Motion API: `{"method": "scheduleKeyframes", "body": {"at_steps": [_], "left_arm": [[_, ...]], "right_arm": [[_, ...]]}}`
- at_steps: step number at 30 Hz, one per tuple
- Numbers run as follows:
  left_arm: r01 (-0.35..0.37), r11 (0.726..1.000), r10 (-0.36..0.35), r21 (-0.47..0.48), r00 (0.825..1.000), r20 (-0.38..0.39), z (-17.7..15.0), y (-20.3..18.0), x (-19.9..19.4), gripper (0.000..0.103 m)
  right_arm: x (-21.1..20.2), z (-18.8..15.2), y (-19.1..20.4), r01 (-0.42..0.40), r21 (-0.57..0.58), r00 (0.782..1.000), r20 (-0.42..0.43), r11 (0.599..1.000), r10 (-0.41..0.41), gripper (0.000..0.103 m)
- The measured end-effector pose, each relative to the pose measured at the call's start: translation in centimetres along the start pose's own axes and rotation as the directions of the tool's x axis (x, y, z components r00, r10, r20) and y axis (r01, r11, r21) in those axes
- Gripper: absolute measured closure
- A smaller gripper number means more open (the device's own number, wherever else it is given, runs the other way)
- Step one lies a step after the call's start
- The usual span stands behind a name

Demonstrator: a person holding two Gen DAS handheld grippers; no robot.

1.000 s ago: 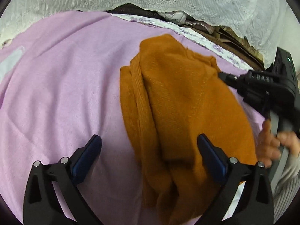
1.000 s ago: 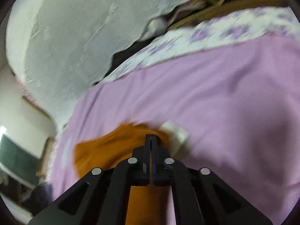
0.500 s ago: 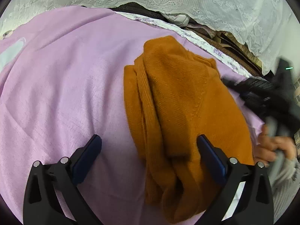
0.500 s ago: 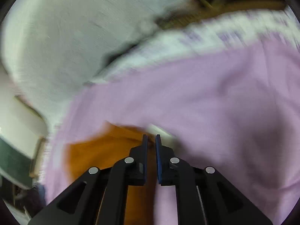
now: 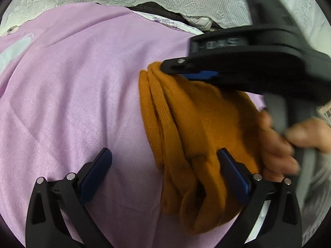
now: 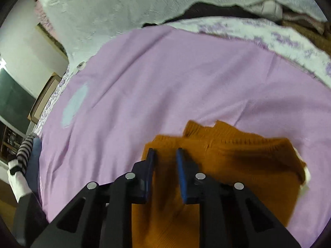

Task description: Fold small clothes

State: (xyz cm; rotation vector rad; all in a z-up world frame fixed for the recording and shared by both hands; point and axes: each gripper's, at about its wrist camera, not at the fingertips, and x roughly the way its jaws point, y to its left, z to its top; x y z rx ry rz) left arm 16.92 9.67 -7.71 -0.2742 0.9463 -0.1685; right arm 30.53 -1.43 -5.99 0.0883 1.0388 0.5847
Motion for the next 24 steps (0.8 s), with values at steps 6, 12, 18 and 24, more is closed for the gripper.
{"method": "scheduleKeyframes", "body": {"at_steps": [6, 12, 18, 24], "left_arm": [[0.001, 1.000, -0.001, 0.001, 1.000, 0.003, 0.4, -0.3, -0.1, 0.004], [-0.021, 0.992, 0.036, -0.126, 0.992, 0.118, 1.7, 2.0, -2.4, 0.004], [-0.128, 0.989, 0.130, -0.078, 0.991, 0.030, 2.1, 1.5, 0.2, 0.004], [-0.052, 0.993, 0.061, -0.103, 0.994, 0.091, 1.9, 2.1, -1.8, 0.005]], "right_arm": [[-3.5, 0.0, 0.1, -0.021, -0.012, 0.993, 0.118, 1.000, 0.023, 0.078], [-10.1, -5.8, -0.9, 0.110, -0.034, 0.958, 0.271, 0.993, -0.097, 0.078], [-8.2, -9.5, -3.1, 0.154, -0.002, 0.958, 0.246, 0.988, -0.149, 0.077], [-11.4, -11.2, -2.8, 0.124, 0.027, 0.938, 0.323, 0.992, -0.126, 0.074]]}}
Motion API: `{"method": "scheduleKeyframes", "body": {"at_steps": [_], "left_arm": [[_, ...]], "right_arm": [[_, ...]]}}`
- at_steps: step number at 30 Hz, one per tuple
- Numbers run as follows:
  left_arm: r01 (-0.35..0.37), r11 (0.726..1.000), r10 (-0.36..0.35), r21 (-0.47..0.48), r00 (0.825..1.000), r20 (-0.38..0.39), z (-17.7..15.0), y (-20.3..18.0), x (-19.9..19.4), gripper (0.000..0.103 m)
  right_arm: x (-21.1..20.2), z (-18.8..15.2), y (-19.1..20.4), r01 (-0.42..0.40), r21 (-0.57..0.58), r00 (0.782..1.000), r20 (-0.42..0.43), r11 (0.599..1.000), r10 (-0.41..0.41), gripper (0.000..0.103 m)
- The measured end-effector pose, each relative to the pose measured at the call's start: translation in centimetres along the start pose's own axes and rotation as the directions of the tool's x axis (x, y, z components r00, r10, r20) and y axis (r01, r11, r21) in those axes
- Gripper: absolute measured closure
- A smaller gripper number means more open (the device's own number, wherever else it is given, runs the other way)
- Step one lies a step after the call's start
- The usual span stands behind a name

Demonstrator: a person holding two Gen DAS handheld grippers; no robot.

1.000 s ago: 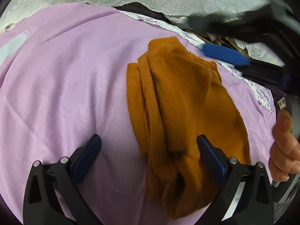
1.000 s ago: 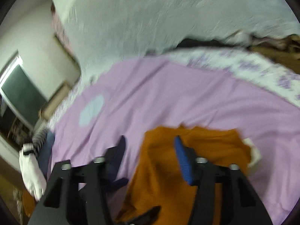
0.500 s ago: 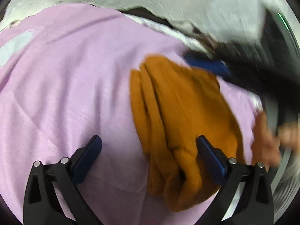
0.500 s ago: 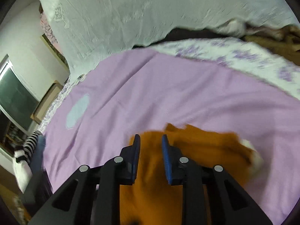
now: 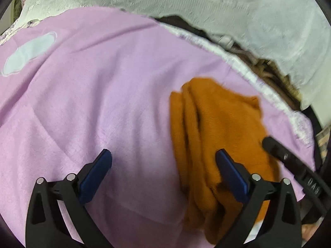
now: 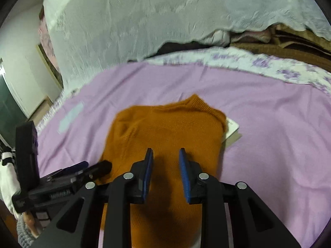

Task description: Fold small clothes

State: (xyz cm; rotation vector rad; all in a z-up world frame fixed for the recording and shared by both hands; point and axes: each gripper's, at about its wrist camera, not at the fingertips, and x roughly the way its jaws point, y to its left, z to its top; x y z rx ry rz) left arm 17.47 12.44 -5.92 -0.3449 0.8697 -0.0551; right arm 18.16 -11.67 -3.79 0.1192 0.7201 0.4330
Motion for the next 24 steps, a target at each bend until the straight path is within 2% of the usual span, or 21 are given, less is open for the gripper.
{"method": "scheduleKeyframes", "body": {"at_steps": [3, 6, 8, 9, 11, 14, 17, 22, 24], "left_arm": [[0.000, 1.000, -0.001, 0.030, 0.999, 0.040, 0.1, -0.8, -0.9, 0.005], [-0.021, 0.995, 0.016, 0.098, 0.998, 0.053, -0.7, -2.3, -1.2, 0.005], [-0.075, 0.986, 0.068, 0.150, 0.996, 0.051, -1.1, -3.4, -0.6, 0.005], [-0.124, 0.975, 0.118, 0.183, 0.992, 0.044, -1.4, -3.8, 0.2, 0.004], [-0.156, 0.966, 0.156, 0.207, 0.988, 0.013, -1.6, -4.2, 1.7, 0.004], [-0.166, 0.963, 0.165, 0.214, 0.986, 0.023, -1.6, -4.3, 1.6, 0.004], [-0.169, 0.961, 0.164, 0.217, 0.986, 0.041, -1.7, -4.3, 1.2, 0.004], [-0.157, 0.960, 0.139, 0.231, 0.986, 0.094, -1.7, -4.9, -0.1, 0.004], [-0.151, 0.959, 0.129, 0.241, 0.986, 0.105, -1.7, -5.3, -0.3, 0.004]], "right_arm": [[-2.0, -1.1, 0.5, 0.019, -0.023, 1.000, 0.024, 1.000, -0.019, 0.073], [-2.2, -2.2, 0.9, 0.027, -0.026, 1.000, 0.015, 0.999, -0.027, 0.068], [-2.0, -2.9, 1.1, 0.047, -0.045, 0.999, 0.003, 0.998, -0.047, 0.064], [-1.6, -3.3, 1.1, 0.059, -0.054, 0.998, -0.009, 0.997, -0.059, 0.062], [-1.0, -3.8, 1.2, 0.073, -0.068, 0.997, -0.015, 0.995, -0.074, 0.059], [-0.6, -4.2, 1.6, 0.091, -0.103, 0.996, -0.009, 0.991, -0.092, 0.054], [-0.9, -4.3, 1.5, 0.093, -0.098, 0.996, 0.004, 0.991, -0.093, 0.054], [-3.1, -3.1, -0.3, 0.048, 0.008, 0.996, 0.073, 0.999, -0.048, 0.052], [-3.2, -2.7, -1.6, 0.020, 0.067, 0.997, 0.079, 0.998, -0.026, 0.045]]}}
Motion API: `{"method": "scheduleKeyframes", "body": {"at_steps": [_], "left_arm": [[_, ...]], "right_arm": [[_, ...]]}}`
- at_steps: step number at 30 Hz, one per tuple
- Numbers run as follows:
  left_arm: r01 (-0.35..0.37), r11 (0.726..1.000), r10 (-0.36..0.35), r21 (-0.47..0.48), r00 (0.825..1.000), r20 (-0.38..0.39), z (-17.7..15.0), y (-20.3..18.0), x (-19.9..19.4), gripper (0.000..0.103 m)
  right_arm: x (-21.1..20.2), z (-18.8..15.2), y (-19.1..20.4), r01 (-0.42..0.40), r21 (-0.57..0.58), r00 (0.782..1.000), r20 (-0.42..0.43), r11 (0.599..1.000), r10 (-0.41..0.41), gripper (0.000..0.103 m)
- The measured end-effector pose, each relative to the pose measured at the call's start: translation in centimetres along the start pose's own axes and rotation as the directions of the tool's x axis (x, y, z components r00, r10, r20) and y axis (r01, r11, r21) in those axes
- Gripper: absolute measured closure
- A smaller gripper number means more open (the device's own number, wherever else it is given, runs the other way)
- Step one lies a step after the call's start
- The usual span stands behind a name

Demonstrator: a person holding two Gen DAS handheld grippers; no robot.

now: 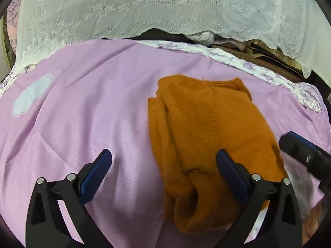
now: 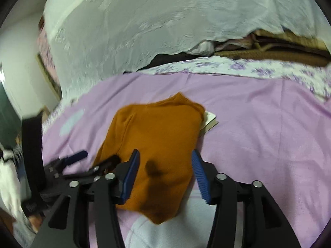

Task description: Fold small clothes

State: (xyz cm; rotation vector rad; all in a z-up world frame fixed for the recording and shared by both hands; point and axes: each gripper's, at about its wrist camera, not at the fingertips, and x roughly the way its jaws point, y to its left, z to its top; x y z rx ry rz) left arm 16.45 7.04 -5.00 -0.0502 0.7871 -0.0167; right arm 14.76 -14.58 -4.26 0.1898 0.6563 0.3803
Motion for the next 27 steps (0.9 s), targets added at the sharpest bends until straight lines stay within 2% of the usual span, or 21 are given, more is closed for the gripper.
{"method": "scheduleKeyframes", "body": {"at_steps": [5, 7, 9, 10, 11, 12, 16, 17, 21, 25, 26, 27], "left_arm": [[0.033, 0.999, -0.033, 0.020, 0.999, 0.002, 0.2, -0.8, 0.2, 0.004], [0.070, 0.998, -0.070, 0.002, 0.997, -0.010, 0.4, -0.7, 0.5, 0.004], [0.141, 0.989, -0.143, -0.043, 0.989, -0.035, 0.7, -0.1, 0.9, 0.004], [0.201, 0.975, -0.207, -0.093, 0.977, -0.060, 1.0, 0.6, 1.6, 0.004], [0.228, 0.965, -0.238, -0.126, 0.968, -0.073, 1.2, 1.1, 2.0, 0.004], [0.269, 0.944, -0.289, -0.191, 0.953, -0.090, 1.4, 2.2, 2.8, 0.004], [0.347, 0.876, -0.402, -0.336, 0.910, -0.107, 1.9, 4.5, 5.0, 0.005], [0.357, 0.869, -0.414, -0.341, 0.904, -0.107, 2.0, 4.6, 5.2, 0.005], [0.365, 0.882, -0.414, -0.298, 0.902, -0.120, 2.4, 3.5, 5.6, 0.005], [0.364, 0.910, -0.392, -0.199, 0.911, -0.127, 2.3, 1.6, 5.2, 0.005], [0.361, 0.914, -0.387, -0.187, 0.914, -0.124, 2.2, 1.3, 5.2, 0.006], [0.359, 0.917, -0.381, -0.175, 0.917, -0.115, 2.2, 1.1, 5.1, 0.022]], "right_arm": [[0.8, 0.4, -1.8, -0.034, 0.083, 0.999, -0.016, 0.996, 0.035, 0.037], [1.1, 0.4, -2.1, -0.054, 0.106, 0.998, -0.017, 0.993, 0.056, 0.035], [1.5, 0.6, -2.2, -0.072, 0.118, 0.997, -0.024, 0.990, 0.075, 0.031], [1.7, 0.7, -2.3, -0.077, 0.120, 0.996, -0.030, 0.990, 0.081, 0.031], [1.9, 0.7, -2.3, -0.076, 0.121, 0.996, -0.034, 0.990, 0.081, 0.031], [2.3, 0.8, -2.4, -0.073, 0.125, 0.996, -0.039, 0.989, 0.079, 0.030], [3.9, 1.2, -3.5, -0.081, 0.184, 0.992, -0.078, 0.980, 0.097, 0.028], [4.4, 1.3, -3.9, -0.088, 0.210, 0.990, -0.090, 0.974, 0.109, 0.027], [6.6, 1.3, -5.1, -0.152, 0.308, 0.975, -0.108, 0.939, 0.193, 0.027], [7.5, 1.4, -4.0, -0.167, 0.269, 0.971, -0.122, 0.949, 0.206, 0.028], [7.6, 1.3, -3.7, -0.167, 0.258, 0.971, -0.123, 0.951, 0.204, 0.039], [7.7, 1.1, -3.5, -0.174, 0.253, 0.969, -0.126, 0.952, 0.211, 0.050]]}}
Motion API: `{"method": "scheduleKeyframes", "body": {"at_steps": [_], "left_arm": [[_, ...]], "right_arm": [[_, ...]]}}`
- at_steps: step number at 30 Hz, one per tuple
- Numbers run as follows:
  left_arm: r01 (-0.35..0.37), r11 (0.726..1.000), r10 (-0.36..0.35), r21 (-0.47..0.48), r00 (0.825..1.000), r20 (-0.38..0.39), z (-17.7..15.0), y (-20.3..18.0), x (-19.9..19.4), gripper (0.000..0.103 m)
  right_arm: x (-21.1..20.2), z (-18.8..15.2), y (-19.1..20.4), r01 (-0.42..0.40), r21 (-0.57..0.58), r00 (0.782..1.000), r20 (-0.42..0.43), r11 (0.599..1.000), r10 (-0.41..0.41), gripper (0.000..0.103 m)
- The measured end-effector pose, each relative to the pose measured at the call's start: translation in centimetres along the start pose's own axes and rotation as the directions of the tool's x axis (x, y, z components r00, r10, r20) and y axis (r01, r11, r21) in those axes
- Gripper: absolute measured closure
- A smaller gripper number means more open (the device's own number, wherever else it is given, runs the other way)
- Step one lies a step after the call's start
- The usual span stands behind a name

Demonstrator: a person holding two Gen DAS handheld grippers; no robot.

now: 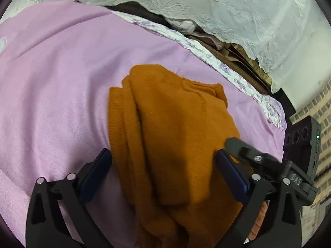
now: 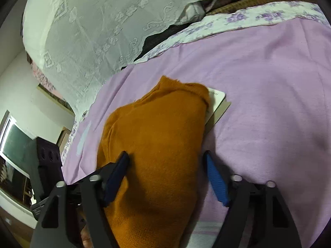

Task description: Fold small clothes

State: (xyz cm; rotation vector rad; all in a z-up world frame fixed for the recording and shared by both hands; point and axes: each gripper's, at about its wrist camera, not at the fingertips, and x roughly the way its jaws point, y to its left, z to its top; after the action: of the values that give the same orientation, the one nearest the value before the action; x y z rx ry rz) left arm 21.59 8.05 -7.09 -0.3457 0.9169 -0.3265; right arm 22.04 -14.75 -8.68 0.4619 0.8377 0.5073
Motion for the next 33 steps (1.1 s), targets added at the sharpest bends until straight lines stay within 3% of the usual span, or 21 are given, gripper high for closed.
{"method": "scheduleKeyframes", "body": {"at_steps": [1, 2, 4, 6, 8, 12, 16, 19, 20, 25, 29, 30, 31, 33], "left_arm": [[0.004, 1.000, -0.004, 0.025, 1.000, 0.013, -0.1, -0.4, -0.2, 0.045], [0.007, 0.999, -0.008, 0.043, 1.000, 0.027, -0.2, -0.9, -0.6, 0.049], [-0.029, 0.997, 0.025, 0.067, 0.998, 0.061, -0.5, -1.5, -1.4, 0.067], [-0.034, 0.998, 0.029, 0.059, 0.996, 0.078, -0.5, -1.3, -2.6, 0.073], [-0.055, 0.998, 0.051, 0.032, 0.991, 0.122, -0.4, -0.7, -5.1, 0.074], [-0.184, 0.983, 0.176, 0.011, 0.954, 0.243, 0.4, 1.0, -12.1, 0.074], [-0.330, 0.942, 0.333, -0.062, 0.893, 0.302, 0.0, 5.5, -19.1, 0.074], [-0.414, 0.896, 0.444, -0.161, 0.845, 0.299, -1.2, 10.3, -23.1, 0.074], [-0.423, 0.886, 0.462, -0.189, 0.837, 0.293, -1.5, 11.5, -23.7, 0.074], [-0.457, 0.821, 0.546, -0.341, 0.803, 0.239, -4.2, 18.7, -25.9, 0.074], [-0.478, 0.784, 0.567, -0.396, 0.811, 0.143, -6.3, 22.8, -23.3, 0.070], [-0.502, 0.771, 0.591, -0.392, 0.794, 0.146, -6.5, 22.9, -22.7, 0.063], [-0.516, 0.767, 0.602, -0.381, 0.784, 0.152, -6.4, 22.7, -22.7, 0.063], [-0.542, 0.761, 0.621, -0.356, 0.768, 0.159, -6.3, 22.1, -22.6, 0.061]], "right_arm": [[0.1, -0.2, 0.2, 0.015, -0.010, 1.000, 0.007, 1.000, -0.015, 0.054], [0.0, -0.2, 0.6, 0.025, -0.031, 1.000, 0.020, 0.999, -0.025, 0.059], [-0.6, -0.5, 2.5, 0.042, -0.099, 0.998, 0.053, 0.994, -0.036, 0.062], [-1.3, -0.4, 4.3, -0.005, -0.117, 0.997, 0.075, 0.993, 0.014, 0.065], [-1.7, -0.3, 6.7, -0.055, -0.152, 0.995, 0.072, 0.987, 0.066, 0.065], [-0.3, -0.6, 13.3, -0.171, -0.218, 0.982, 0.043, 0.961, 0.184, 0.065], [3.6, -1.2, 20.6, -0.313, -0.252, 0.949, -0.052, 0.916, 0.310, 0.065], [7.2, -2.9, 25.7, -0.374, -0.277, 0.927, -0.139, 0.885, 0.348, 0.065], [8.8, -3.8, 27.5, -0.394, -0.284, 0.918, -0.172, 0.874, 0.357, 0.065], [14.9, -7.4, 32.2, -0.428, -0.310, 0.892, -0.293, 0.849, 0.343, 0.065], [18.5, -9.6, 32.6, -0.342, -0.386, 0.919, -0.329, 0.857, 0.218, 0.063], [19.2, -10.3, 32.3, -0.290, -0.416, 0.937, -0.305, 0.862, 0.168, 0.060], [19.6, -10.4, 31.9, -0.277, -0.422, 0.941, -0.303, 0.863, 0.153, 0.059], [20.2, -10.1, 30.8, -0.295, -0.375, 0.929, -0.327, 0.879, 0.172, 0.058]]}}
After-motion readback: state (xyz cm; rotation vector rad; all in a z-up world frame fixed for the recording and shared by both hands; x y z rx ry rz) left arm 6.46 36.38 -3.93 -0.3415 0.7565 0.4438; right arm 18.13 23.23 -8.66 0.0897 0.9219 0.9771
